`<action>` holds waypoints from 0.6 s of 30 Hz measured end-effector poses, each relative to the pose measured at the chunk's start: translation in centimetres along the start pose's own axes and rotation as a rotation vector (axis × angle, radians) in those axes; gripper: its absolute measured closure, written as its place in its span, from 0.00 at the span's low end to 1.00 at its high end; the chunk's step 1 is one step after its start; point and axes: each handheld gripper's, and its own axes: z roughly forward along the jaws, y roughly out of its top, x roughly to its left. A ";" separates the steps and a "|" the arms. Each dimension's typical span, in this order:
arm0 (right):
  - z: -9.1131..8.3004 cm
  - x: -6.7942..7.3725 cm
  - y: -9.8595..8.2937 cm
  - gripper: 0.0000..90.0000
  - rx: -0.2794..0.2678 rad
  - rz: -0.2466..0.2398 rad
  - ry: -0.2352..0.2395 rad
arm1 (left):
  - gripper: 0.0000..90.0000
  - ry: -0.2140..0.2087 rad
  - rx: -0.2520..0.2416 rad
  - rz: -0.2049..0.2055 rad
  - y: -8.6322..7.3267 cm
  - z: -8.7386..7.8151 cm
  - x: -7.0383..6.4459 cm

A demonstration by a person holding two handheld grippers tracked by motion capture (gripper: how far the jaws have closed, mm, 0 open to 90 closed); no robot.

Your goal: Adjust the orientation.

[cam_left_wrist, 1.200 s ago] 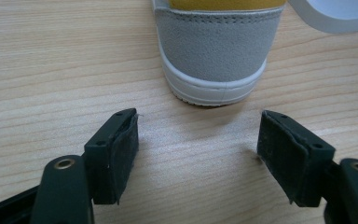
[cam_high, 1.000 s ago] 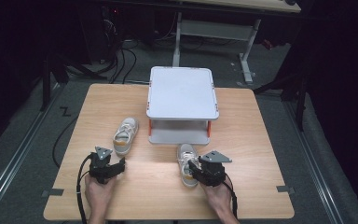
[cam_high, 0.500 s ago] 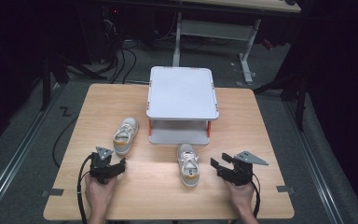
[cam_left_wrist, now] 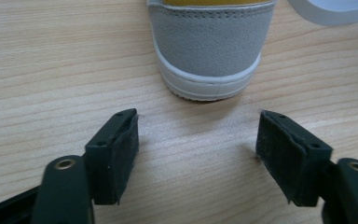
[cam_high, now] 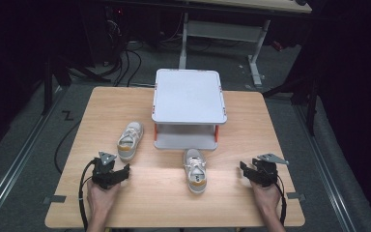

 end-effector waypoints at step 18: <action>0.3 0.8 0.2 0.42 0.018 -0.067 -0.027 | 0.44 -0.046 -0.080 -0.010 7.8 -3.0 2.2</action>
